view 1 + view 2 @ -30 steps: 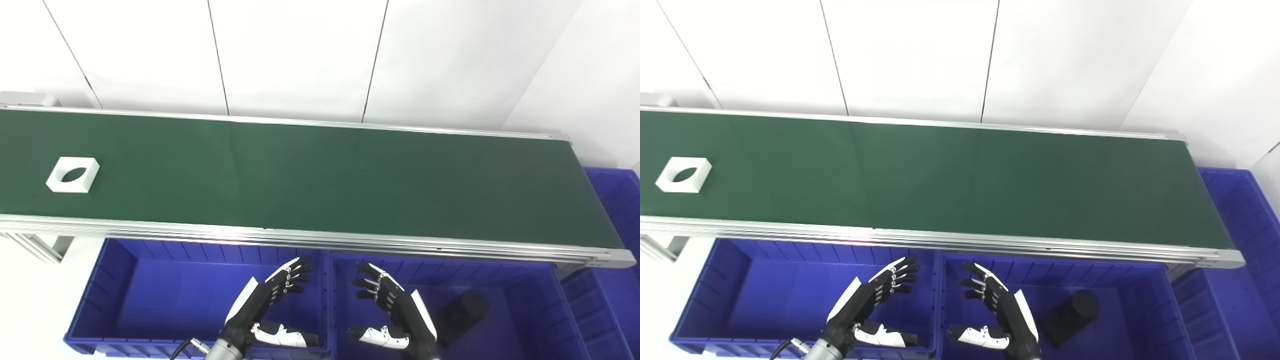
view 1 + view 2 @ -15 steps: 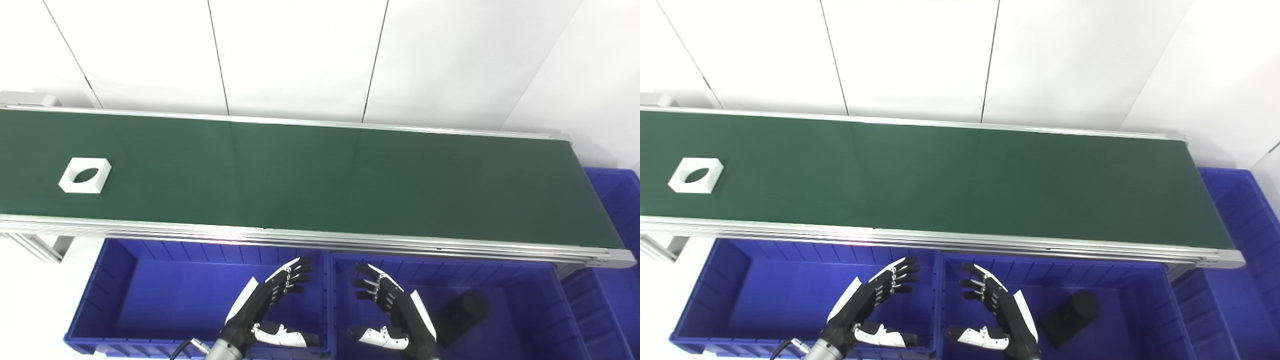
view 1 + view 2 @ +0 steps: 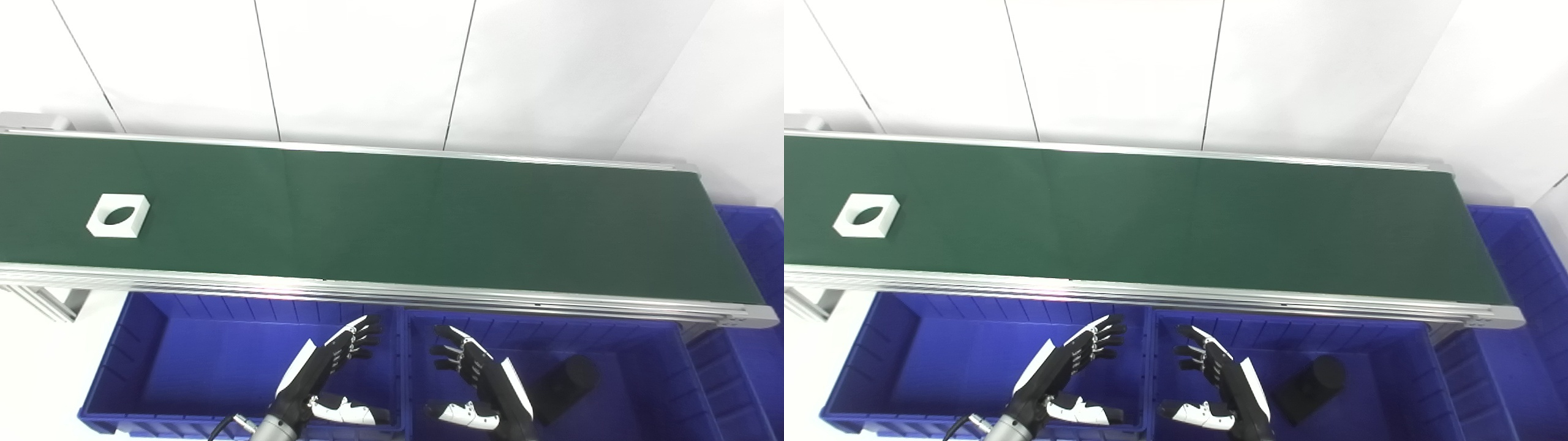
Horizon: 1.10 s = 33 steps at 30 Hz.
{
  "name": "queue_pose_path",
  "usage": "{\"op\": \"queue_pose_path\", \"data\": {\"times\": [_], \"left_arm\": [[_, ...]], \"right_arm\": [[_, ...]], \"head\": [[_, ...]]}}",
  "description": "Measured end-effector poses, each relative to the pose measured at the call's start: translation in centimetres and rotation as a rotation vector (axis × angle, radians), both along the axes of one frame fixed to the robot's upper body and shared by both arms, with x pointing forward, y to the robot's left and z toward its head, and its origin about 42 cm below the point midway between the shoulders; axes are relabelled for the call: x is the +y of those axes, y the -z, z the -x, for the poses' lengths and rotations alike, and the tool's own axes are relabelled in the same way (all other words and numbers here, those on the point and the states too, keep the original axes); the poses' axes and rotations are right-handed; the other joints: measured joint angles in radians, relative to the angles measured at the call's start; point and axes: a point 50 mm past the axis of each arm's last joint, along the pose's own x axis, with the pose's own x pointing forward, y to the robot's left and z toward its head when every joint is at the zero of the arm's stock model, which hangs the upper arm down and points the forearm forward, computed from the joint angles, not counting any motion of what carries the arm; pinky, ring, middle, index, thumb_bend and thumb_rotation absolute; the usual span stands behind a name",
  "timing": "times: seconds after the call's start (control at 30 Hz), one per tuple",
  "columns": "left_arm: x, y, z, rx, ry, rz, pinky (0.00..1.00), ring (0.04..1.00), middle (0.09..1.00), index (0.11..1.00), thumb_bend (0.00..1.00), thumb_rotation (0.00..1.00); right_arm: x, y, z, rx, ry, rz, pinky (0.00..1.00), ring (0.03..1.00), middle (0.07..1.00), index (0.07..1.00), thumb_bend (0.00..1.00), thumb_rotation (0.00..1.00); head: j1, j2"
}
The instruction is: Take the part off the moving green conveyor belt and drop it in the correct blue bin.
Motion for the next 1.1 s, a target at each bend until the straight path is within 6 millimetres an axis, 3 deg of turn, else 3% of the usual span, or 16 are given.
{"op": "queue_pose_path", "data": {"times": [1.1], "left_arm": [[-0.02, 0.07, -0.07, 0.000, -0.005, -0.003, 0.78, 0.836, 0.872, 0.890, 0.93, 0.25]], "right_arm": [[0.14, 0.12, -0.25, 0.002, -0.004, 0.003, 0.72, 0.793, 0.889, 0.831, 0.96, 0.36]], "head": [[-0.003, -0.002]]}}
